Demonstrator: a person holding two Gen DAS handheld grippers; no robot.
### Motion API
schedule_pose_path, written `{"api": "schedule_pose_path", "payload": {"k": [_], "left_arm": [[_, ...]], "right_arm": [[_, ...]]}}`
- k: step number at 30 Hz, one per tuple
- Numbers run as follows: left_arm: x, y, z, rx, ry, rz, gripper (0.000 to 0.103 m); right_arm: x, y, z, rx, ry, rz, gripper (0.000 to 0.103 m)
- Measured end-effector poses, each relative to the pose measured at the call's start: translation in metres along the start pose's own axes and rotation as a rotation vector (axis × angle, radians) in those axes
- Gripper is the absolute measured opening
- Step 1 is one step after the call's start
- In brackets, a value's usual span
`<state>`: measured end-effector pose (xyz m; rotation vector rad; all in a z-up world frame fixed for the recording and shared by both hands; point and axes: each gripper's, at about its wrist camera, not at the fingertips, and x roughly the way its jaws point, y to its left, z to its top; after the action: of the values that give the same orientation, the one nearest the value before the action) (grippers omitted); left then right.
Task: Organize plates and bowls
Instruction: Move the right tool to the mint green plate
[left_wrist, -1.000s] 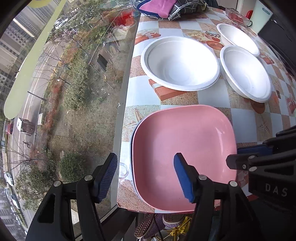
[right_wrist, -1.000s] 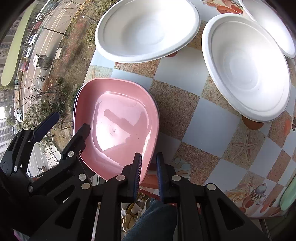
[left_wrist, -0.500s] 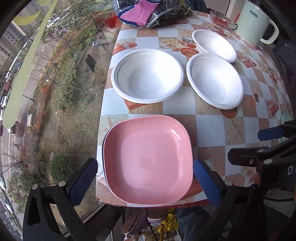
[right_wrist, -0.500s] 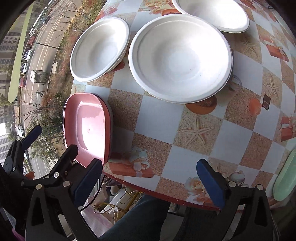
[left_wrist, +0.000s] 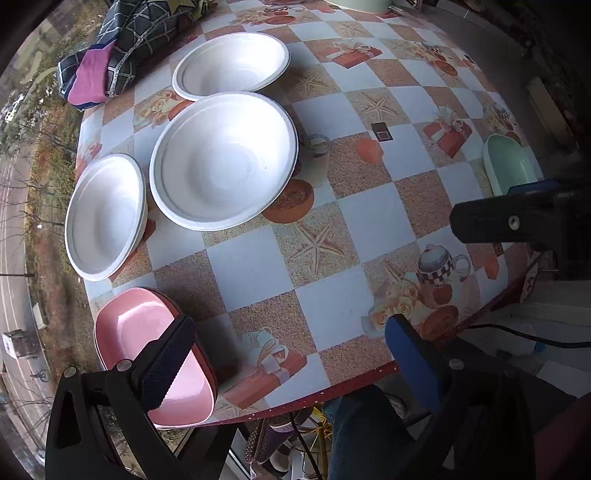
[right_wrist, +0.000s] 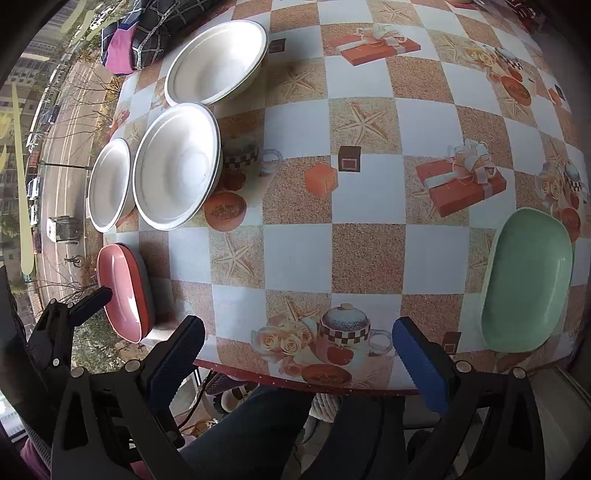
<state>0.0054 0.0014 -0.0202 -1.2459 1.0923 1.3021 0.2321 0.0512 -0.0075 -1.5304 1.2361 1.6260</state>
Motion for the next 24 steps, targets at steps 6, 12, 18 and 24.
{"api": "schedule_pose_path", "payload": {"k": [6,12,18,24], "left_arm": [[0.006,-0.043,0.023,0.105,0.02,-0.022,0.103],[0.014,-0.079,0.044,0.156,0.053,-0.047,0.103],[0.03,-0.112,0.072,0.115,0.14,-0.176,0.103],[0.034,-0.152,0.104,0.12,0.112,-0.147,0.103]], "right_arm": [[-0.025,-0.074,-0.018,0.152,-0.029,-0.01,0.102],[-0.034,-0.146,-0.042,0.32,-0.046,-0.033,0.102],[-0.032,-0.202,-0.056,0.424,-0.035,-0.058,0.102],[-0.026,-0.24,-0.058,0.455,-0.018,-0.091,0.102]]}}
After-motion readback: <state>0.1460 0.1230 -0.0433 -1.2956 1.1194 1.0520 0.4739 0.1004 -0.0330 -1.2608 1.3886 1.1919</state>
